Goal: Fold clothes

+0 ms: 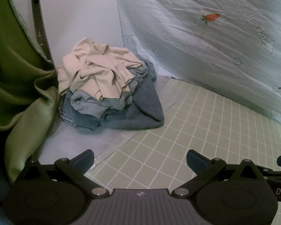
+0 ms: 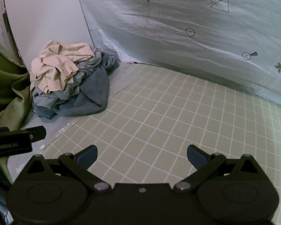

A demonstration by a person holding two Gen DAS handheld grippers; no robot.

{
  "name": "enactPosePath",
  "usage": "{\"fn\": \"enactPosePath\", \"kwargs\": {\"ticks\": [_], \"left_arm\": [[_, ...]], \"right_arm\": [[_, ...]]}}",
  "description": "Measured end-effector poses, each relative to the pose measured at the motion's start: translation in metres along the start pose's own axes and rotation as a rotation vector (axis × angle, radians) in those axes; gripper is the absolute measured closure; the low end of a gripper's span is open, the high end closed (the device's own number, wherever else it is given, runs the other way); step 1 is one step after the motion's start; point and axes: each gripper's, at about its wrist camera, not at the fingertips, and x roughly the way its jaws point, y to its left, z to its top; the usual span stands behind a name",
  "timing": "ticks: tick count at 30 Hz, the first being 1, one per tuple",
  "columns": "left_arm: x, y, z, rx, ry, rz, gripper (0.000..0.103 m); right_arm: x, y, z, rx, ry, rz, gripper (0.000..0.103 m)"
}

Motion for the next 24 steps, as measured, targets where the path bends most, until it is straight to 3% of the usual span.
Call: {"fn": "enactPosePath", "kwargs": {"ticks": [12, 21, 24], "left_arm": [[0.028, 0.008, 0.019, -0.049, 0.035, 0.007, 0.000], [0.092, 0.054, 0.077, -0.154, 0.046, 0.070, 0.000], [0.117, 0.080, 0.100, -0.235, 0.047, 0.091, 0.001]], "right_arm": [[0.033, 0.008, 0.024, -0.078, 0.029, -0.006, 0.000], [0.099, 0.046, 0.098, -0.191, 0.011, 0.010, 0.001], [0.128, 0.060, 0.127, -0.202, -0.001, 0.030, 0.007]]}}
